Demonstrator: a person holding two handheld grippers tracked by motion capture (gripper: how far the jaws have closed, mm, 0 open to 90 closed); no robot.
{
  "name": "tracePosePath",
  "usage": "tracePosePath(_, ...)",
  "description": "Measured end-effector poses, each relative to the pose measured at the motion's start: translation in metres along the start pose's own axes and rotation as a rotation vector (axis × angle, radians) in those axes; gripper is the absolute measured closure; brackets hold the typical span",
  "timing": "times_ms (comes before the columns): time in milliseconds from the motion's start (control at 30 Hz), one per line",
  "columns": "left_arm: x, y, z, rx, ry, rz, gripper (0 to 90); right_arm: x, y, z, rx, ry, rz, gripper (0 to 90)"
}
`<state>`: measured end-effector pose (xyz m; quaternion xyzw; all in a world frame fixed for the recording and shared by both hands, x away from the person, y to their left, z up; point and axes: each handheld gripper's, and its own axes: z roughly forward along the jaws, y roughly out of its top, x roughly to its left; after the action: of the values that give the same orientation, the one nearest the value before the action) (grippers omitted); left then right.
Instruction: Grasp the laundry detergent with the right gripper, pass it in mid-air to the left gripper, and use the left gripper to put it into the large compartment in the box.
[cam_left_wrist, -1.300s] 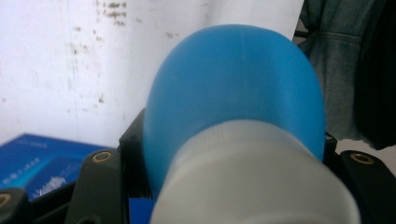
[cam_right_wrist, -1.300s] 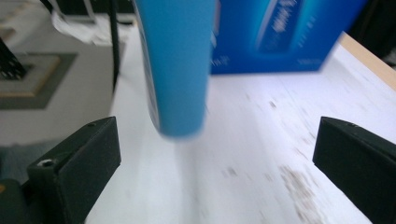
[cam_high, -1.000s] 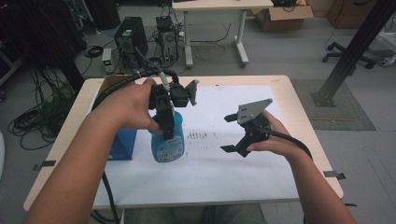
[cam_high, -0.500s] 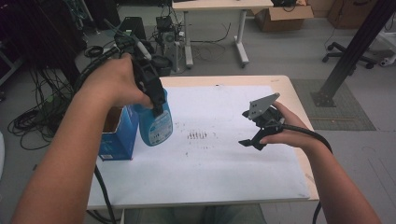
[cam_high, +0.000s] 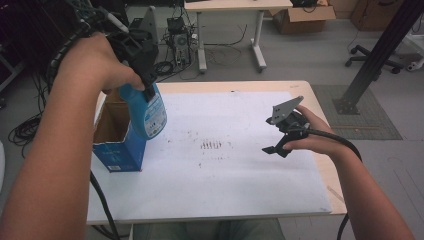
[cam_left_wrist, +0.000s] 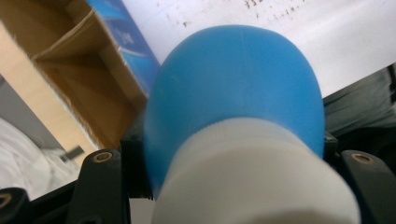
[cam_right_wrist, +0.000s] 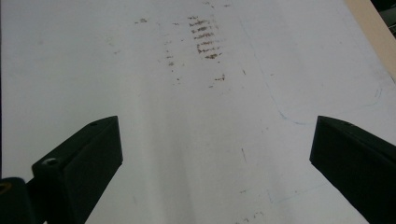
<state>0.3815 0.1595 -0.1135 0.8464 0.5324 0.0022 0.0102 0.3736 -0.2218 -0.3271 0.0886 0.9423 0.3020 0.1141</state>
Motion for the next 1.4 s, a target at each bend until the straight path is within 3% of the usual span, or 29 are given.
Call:
tracePosePath(333, 0.038, -0.012, -0.027, -0.038, 0.012, -0.179, 38.6, -0.003, -0.006, -0.002, 0.012, -0.003, 0.012, 2.7)
tracePosePath(567, 0.061, -0.020, -0.038, -0.058, 0.016, -0.266, 38.5, -0.004, -0.012, -0.001, 0.017, -0.003, 0.026, 2.7)
tracePosePath(800, 0.083, -0.026, -0.036, -0.075, 0.008, -0.347, 38.5, -0.005, -0.012, 0.000, 0.025, 0.000, 0.031, 2.7)
tracePosePath(1167, 0.106, -0.024, -0.017, -0.070, 0.012, -0.405, 38.5, -0.005, -0.011, 0.000, 0.024, 0.000, 0.028, 2.7)
tracePosePath(1400, 0.113, -0.024, -0.007, -0.063, 0.015, -0.415, 38.5, -0.005, -0.012, 0.000, 0.024, -0.001, 0.031, 2.7)
